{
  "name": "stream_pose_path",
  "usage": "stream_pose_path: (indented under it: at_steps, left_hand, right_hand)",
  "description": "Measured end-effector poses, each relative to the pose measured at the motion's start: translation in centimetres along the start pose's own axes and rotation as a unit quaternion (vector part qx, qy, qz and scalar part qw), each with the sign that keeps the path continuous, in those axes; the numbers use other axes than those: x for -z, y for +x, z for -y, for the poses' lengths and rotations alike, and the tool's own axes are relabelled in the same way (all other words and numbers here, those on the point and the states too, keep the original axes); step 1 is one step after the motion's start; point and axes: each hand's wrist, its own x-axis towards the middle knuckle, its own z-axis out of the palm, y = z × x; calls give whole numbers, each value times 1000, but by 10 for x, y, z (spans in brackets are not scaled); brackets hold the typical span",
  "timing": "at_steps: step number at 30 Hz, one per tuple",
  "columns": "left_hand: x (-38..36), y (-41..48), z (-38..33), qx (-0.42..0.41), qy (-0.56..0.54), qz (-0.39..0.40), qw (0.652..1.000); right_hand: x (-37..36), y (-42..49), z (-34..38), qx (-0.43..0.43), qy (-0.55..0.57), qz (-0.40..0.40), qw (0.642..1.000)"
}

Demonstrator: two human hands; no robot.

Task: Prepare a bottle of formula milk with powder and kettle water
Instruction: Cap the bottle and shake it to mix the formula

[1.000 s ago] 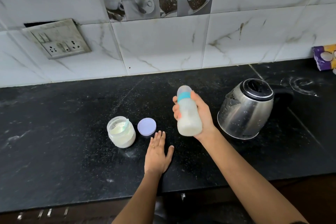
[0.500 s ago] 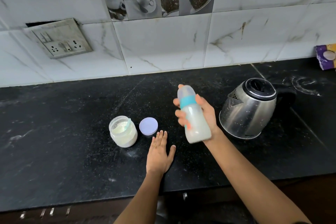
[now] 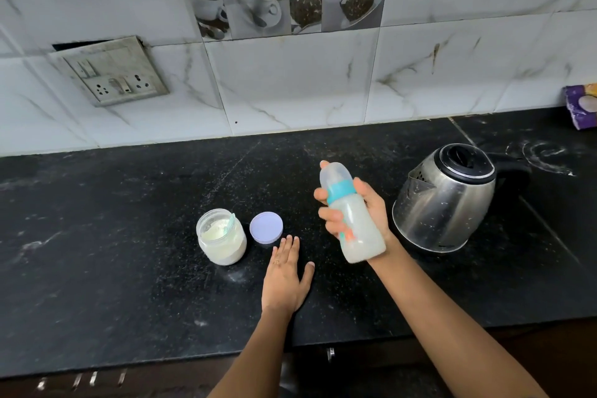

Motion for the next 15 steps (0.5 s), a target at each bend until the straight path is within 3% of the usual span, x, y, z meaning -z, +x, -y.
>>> stream_pose_path:
  at_steps: [2, 4, 7, 10, 12, 14, 15]
  left_hand:
    - [-1, 1, 0, -2, 2, 0, 1000]
    - [0, 1, 0, -1, 4, -2, 1000]
    - [1, 0, -1, 0, 0, -3, 1000]
    - [0, 1, 0, 0, -1, -3, 1000]
    - [-1, 1, 1, -1, 5, 1, 1000]
    - [-1, 1, 1, 0, 6, 4, 1000]
    - [0, 2, 1, 1, 5, 4, 1000]
  right_hand:
    - [-7, 0, 0, 22, -47, -7, 999]
    - [-6, 2, 2, 39, -6, -52, 998]
    - [1, 1, 4, -25, 63, -14, 998]
    - [1, -5, 5, -34, -77, 2, 996]
    - [-2, -1, 6, -29, -106, -75, 991]
    - [4, 4, 6, -21, -35, -176, 983]
    - [6, 3, 5, -42, -19, -180, 983]
